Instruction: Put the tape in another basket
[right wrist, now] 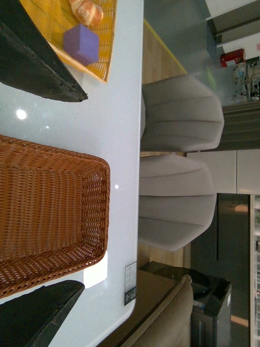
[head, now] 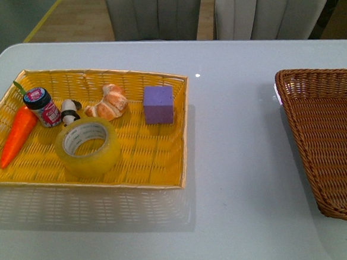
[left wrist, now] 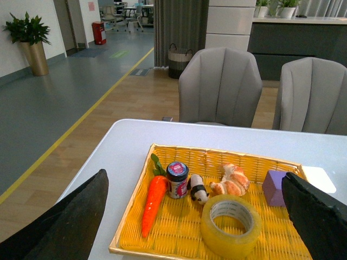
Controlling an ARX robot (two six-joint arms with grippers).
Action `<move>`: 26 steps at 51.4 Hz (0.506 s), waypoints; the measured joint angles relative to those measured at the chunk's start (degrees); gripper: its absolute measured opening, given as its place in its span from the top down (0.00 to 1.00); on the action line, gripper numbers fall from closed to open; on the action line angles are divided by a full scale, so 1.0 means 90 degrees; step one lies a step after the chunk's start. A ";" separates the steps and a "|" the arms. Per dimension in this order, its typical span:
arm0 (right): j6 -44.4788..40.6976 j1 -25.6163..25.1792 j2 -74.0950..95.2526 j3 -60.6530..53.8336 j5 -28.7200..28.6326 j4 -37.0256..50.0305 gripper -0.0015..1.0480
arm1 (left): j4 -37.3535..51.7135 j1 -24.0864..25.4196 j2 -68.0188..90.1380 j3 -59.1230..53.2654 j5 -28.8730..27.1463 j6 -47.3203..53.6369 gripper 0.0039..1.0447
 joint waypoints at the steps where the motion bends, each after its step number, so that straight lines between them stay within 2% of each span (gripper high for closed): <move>1: -0.0002 0.0000 0.0000 0.0000 -0.0002 0.0000 0.09 | 0.0000 0.0000 0.0000 0.0000 0.0000 0.0000 0.08; 26: -0.0002 0.0000 0.0000 0.0000 -0.0002 0.0000 0.09 | 0.0000 0.0000 0.0000 0.0000 0.0000 0.0000 0.08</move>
